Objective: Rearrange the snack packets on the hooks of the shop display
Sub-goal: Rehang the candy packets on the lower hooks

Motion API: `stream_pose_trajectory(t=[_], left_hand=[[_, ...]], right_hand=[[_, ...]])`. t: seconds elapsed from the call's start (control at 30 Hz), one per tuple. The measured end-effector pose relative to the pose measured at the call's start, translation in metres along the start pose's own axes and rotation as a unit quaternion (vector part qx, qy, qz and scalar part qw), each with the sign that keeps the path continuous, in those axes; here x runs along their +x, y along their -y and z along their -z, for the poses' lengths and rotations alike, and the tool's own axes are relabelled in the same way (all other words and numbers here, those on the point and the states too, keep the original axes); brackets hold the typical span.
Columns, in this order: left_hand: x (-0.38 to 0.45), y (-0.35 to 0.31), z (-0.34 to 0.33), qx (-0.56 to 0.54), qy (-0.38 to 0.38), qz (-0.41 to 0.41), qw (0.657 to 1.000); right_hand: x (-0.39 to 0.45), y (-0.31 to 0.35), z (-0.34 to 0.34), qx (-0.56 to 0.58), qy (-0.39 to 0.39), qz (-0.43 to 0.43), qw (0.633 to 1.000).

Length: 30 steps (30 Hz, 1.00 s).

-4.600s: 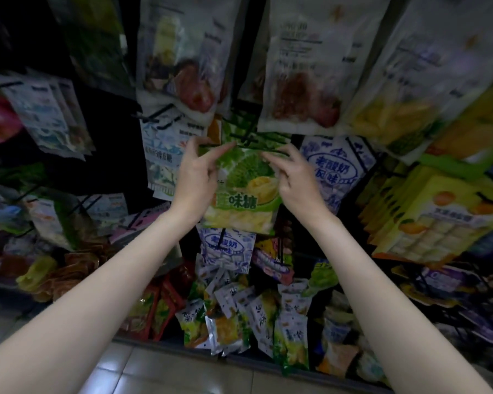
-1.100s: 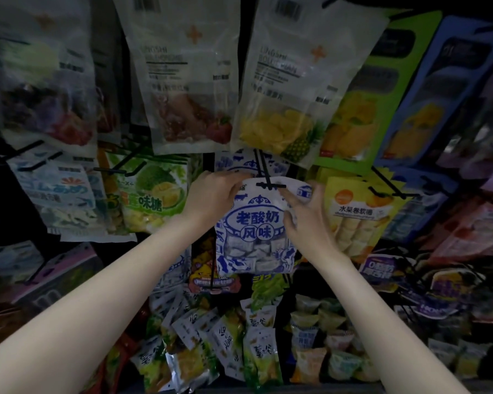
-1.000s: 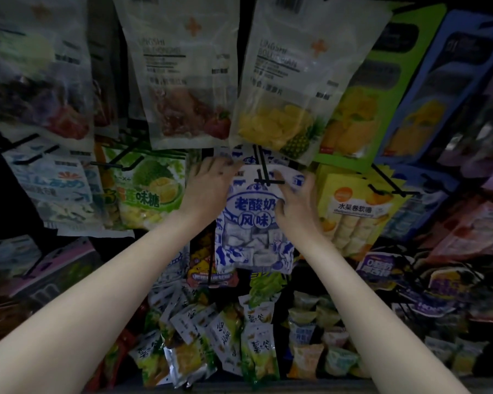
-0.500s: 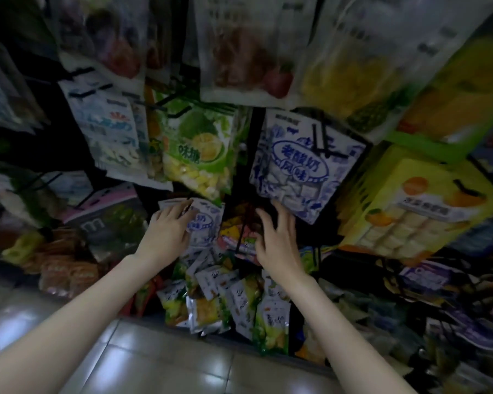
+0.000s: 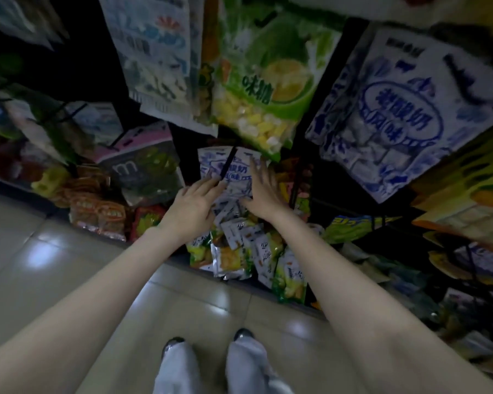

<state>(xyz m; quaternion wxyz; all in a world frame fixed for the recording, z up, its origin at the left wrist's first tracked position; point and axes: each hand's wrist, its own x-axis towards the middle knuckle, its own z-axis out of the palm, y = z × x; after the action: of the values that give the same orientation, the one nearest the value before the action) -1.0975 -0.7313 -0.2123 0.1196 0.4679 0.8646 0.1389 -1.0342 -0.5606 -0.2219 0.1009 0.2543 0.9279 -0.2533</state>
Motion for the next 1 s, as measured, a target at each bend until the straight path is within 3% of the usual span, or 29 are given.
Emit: stream_pose_trajectory(t=[0.1, 0.3, 0.43, 0.57, 0.67, 0.87, 1.0], left_hand=[[-0.001, 0.020, -0.003, -0.029, -0.019, 0.002, 0.999], [0.000, 0.047, -0.005, -0.001, -0.006, -0.075, 0.997], [0.000, 0.048, 0.001, 0.018, 0.008, -0.087, 0.996], [0.003, 0.048, 0.012, 0.068, 0.047, -0.092, 0.992], [0.006, 0.045, 0.023, 0.094, 0.074, -0.090, 0.989], [0.002, 0.037, 0.026, 0.084, 0.095, -0.067, 0.990], [-0.004, 0.028, 0.030, 0.058, 0.091, -0.049, 0.993]], right_hand=[[0.019, 0.009, -0.014, 0.013, -0.080, -0.042, 0.996], [0.057, 0.020, -0.029, -0.055, -0.175, -0.139, 0.973], [0.055, 0.024, -0.047, -0.120, -0.262, -0.145, 0.946], [0.066, 0.025, -0.033, -0.022, -0.240, -0.167, 0.956], [0.062, 0.030, -0.032, 0.085, -0.214, -0.133, 0.964], [-0.010, 0.045, -0.052, 0.057, -0.233, -0.111, 0.964], [-0.072, 0.052, -0.027, -0.062, -0.193, -0.062, 0.977]])
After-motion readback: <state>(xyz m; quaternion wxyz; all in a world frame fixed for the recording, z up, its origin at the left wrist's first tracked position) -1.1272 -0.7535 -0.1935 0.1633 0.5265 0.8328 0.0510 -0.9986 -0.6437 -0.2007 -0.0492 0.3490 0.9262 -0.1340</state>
